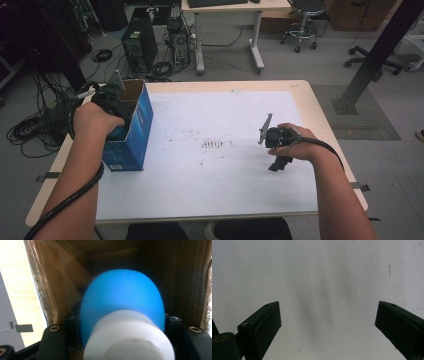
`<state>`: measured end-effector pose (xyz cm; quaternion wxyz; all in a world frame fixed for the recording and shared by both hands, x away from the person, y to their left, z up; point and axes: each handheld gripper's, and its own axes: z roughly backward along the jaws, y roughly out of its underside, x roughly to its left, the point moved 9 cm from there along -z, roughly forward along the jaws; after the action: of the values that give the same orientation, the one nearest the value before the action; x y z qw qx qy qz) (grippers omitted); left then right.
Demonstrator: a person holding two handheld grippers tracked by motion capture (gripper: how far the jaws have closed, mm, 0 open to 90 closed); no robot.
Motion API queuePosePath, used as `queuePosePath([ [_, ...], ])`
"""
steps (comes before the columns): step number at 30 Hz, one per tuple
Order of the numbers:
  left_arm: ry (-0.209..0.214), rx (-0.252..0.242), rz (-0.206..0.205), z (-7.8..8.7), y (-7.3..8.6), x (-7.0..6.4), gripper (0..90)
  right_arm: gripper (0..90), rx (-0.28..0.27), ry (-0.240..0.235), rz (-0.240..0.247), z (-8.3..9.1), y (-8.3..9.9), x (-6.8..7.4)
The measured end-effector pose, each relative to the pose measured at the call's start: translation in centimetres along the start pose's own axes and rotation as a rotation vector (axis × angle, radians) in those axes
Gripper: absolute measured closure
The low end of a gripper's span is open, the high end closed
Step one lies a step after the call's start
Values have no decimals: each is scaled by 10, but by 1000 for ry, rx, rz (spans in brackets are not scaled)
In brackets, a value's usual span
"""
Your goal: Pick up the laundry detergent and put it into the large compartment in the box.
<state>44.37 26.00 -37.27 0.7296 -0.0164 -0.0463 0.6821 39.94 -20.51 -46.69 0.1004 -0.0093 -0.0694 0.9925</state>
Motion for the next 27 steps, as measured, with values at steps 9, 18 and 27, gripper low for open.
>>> queuePosePath([
  [9, -8, -6, -7, 0, -1, -1, 373, 64, -3, -2, 0, -2, 2, 0],
  [18, -35, -21, -25, 5, -2, 0, 361, 64, 0, -2, -10, -2, 4, 1],
  [27, -46, -39, -11, 15, -2, 1, 298, 64, -15, 4, 2, -2, 2, 2],
])
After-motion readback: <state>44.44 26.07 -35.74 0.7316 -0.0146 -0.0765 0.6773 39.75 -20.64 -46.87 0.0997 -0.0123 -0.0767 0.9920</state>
